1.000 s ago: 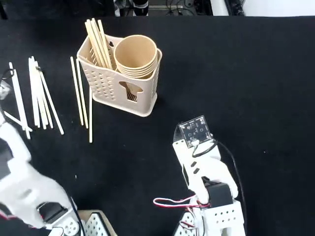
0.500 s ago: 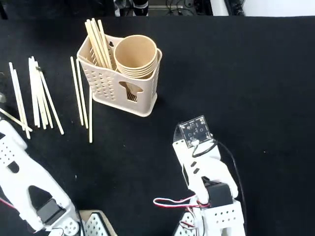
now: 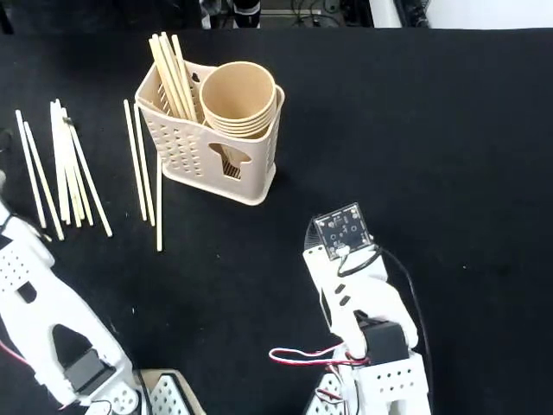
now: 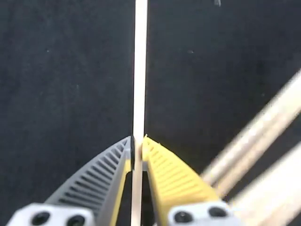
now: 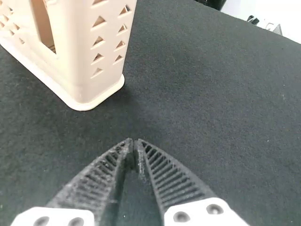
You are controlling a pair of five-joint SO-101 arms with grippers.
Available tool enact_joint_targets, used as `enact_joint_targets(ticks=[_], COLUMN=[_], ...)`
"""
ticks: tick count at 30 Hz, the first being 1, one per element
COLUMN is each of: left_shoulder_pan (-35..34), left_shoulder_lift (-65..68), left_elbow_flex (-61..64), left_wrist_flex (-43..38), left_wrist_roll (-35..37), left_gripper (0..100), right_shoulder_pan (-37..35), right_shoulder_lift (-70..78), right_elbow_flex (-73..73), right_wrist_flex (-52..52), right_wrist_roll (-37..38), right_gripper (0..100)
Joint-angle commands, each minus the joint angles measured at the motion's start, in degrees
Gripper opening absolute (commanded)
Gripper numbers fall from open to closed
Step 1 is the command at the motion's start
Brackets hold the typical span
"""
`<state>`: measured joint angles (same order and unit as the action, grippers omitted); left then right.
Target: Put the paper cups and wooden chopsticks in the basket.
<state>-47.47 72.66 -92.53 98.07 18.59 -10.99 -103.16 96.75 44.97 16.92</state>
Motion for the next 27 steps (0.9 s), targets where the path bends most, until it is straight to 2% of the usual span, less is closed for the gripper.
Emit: enact_joint_targets(ticks=[1, 7, 10, 14, 19, 22, 27], left_shoulder_pan=[2.4, 4.3, 4.5, 7.4, 18.6, 26.7, 36.6], left_shoulder_lift=[-11.0, -23.0, -31.3, -48.7, -75.4, -88.0, -104.0], left_elbow_flex=[-2.4, -2.3, 2.5, 19.9, 45.2, 57.2, 77.6], left_wrist_flex=[2.8, 3.1, 3.1, 3.1, 1.6, -5.5, -24.3], left_wrist_roll=[-0.4, -0.3, -0.3, -0.3, -0.4, -0.4, -0.4], left_gripper=[3, 3, 3, 3, 3, 3, 3], right_shoulder_pan=[0.6, 0.7, 0.7, 0.7, 0.7, 0.7, 0.8], right_shoulder_lift=[-2.5, -2.5, -2.6, -2.7, -2.7, -2.6, -2.6], right_elbow_flex=[-0.1, -0.1, -0.1, -0.1, -0.1, -0.1, -0.1], right_wrist_flex=[0.3, 0.3, 0.3, 0.3, 0.3, 0.3, 0.3], right_wrist_roll=[0.4, 0.4, 0.4, 0.4, 0.4, 0.4, 0.4], right_gripper=[1.5, 1.5, 1.5, 1.5, 1.5, 1.5, 1.5])
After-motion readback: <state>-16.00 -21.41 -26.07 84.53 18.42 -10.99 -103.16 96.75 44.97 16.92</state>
